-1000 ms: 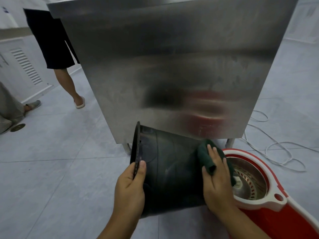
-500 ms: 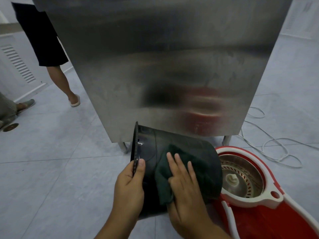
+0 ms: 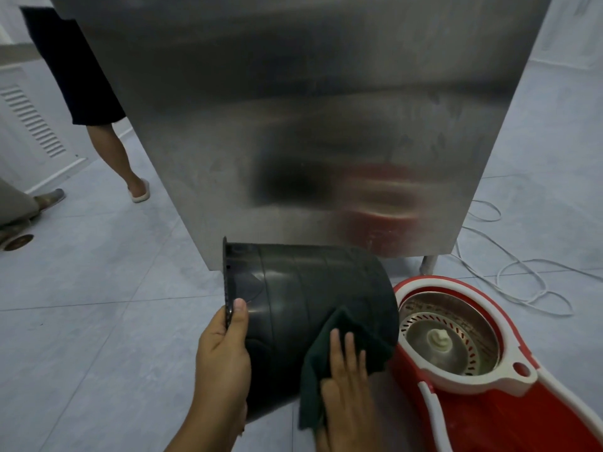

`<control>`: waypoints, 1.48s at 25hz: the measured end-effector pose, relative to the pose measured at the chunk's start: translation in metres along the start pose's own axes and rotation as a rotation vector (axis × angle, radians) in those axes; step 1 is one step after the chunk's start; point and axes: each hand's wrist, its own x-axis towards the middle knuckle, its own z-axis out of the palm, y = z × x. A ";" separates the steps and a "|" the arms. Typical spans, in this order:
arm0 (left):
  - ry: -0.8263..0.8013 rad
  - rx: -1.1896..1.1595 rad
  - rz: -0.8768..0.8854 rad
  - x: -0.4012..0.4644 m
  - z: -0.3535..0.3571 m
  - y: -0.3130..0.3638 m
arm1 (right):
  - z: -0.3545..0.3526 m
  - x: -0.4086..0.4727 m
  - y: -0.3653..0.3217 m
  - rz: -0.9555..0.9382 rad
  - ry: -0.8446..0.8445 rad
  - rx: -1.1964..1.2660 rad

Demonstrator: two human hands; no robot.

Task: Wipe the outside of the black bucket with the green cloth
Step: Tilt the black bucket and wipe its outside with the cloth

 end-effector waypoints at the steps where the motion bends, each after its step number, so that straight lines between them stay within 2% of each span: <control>1: -0.027 0.007 0.009 -0.001 0.002 -0.002 | 0.002 -0.002 -0.009 -0.057 0.021 -0.008; 4: -0.122 0.052 0.049 -0.004 0.007 -0.008 | -0.019 0.012 -0.020 -0.102 0.028 0.069; 7: -0.188 0.094 0.110 -0.008 0.007 -0.010 | -0.051 0.045 -0.015 -0.012 0.019 0.212; 10: -0.194 0.137 0.160 -0.011 0.005 -0.008 | -0.065 0.067 0.016 0.254 0.070 0.291; 13: -0.204 0.130 0.174 -0.013 0.001 -0.006 | -0.074 0.069 0.054 0.617 0.094 0.362; 17: -0.390 0.128 0.094 -0.003 -0.011 -0.005 | -0.088 0.069 0.059 1.164 0.086 0.839; 18: -0.392 0.172 0.100 -0.002 -0.012 -0.005 | -0.086 0.066 0.058 1.290 0.077 0.942; 20: -0.345 0.259 0.195 -0.002 -0.014 -0.007 | -0.085 0.059 0.057 1.446 0.110 1.066; 22: -0.425 0.333 0.248 -0.004 -0.016 -0.005 | -0.089 0.059 0.058 1.531 0.271 1.168; 24: -0.557 0.391 0.195 -0.007 -0.018 -0.001 | -0.098 0.062 0.057 1.522 0.458 1.286; 25: -0.546 0.352 0.145 -0.007 -0.018 0.003 | -0.102 0.065 0.054 1.492 0.503 1.330; 26: -0.481 0.290 0.105 -0.004 -0.018 0.004 | -0.104 0.066 0.052 1.463 0.503 1.336; 28: -0.251 0.230 0.100 0.002 -0.014 -0.001 | -0.101 0.066 0.046 1.400 0.468 1.289; 30: -0.059 0.250 0.127 0.005 -0.008 -0.009 | -0.090 0.058 0.038 1.333 0.403 1.160; 32: 0.002 0.232 0.146 0.004 -0.003 -0.015 | -0.074 0.045 0.023 1.207 0.379 1.029; 35: -0.002 0.209 0.171 0.000 0.004 -0.016 | -0.045 0.024 0.004 0.771 0.319 0.582; 36: -0.008 0.187 0.171 -0.001 0.006 -0.016 | -0.036 0.025 0.001 0.687 0.211 0.430; 37: -0.016 0.165 0.164 -0.001 0.008 -0.015 | -0.032 0.032 -0.004 0.641 0.030 0.296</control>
